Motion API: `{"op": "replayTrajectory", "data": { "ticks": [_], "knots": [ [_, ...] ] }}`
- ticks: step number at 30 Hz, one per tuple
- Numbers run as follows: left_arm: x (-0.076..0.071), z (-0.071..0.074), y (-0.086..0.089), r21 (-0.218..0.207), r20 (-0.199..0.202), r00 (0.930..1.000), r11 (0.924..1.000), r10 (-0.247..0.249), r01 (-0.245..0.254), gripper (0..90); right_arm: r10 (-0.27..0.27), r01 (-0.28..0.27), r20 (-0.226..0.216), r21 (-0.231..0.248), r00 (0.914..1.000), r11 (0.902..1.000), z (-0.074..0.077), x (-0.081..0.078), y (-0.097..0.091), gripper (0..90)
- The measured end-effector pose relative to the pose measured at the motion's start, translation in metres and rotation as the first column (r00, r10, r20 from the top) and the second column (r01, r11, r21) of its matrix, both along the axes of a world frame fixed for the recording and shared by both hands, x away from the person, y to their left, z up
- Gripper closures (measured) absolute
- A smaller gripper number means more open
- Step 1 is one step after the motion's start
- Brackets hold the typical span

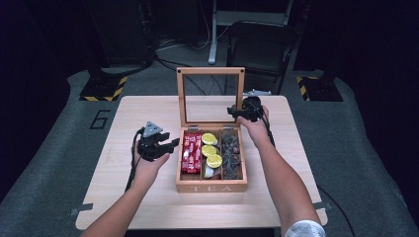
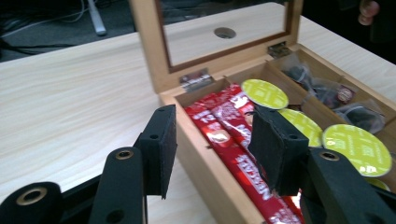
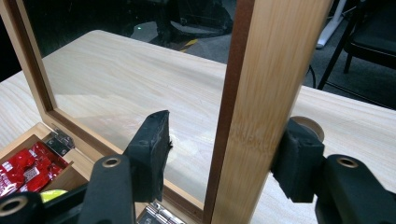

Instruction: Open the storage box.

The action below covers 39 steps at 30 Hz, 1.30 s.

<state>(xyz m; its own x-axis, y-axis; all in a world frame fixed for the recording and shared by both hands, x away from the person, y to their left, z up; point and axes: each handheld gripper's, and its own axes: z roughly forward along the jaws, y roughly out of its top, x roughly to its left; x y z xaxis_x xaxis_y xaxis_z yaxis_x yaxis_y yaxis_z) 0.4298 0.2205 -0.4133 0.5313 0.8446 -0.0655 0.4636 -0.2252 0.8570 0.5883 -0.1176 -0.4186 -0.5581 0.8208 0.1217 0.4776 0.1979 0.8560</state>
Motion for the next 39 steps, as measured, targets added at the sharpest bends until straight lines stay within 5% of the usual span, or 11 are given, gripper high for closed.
{"op": "replayTrajectory", "data": {
  "ticks": [6,13,18,27,39],
  "knots": [
    [-0.001,-0.009,-0.021,0.021,-0.022,0.9995,0.9995,-0.023,0.023,51.3,-0.001,0.001,0.004,-0.007,1.0000,1.0000,0.001,-0.001,0.000,42.4],
    [0.001,-0.023,-0.035,0.002,-0.058,0.9983,1.0000,-0.004,0.004,51.3,0.001,-0.001,0.006,-0.018,1.0000,0.9998,0.001,-0.002,0.000,43.9],
    [0.002,-0.033,-0.042,0.036,-0.055,0.9977,0.9987,0.039,-0.037,51.0,-0.001,0.001,0.014,-0.027,0.9999,0.9996,0.001,-0.003,-0.002,45.7],
    [0.007,-0.044,-0.052,0.011,-0.079,0.9961,0.9992,0.040,-0.040,51.8,0.002,-0.002,0.024,-0.027,0.9997,0.9996,0.000,-0.006,-0.005,45.8],
    [0.008,-0.050,-0.062,0.092,-0.077,0.9956,0.9948,0.052,-0.045,71.6,0.000,0.001,0.027,-0.026,0.9996,0.9997,-0.001,-0.008,-0.005,45.8]
  ]
}}
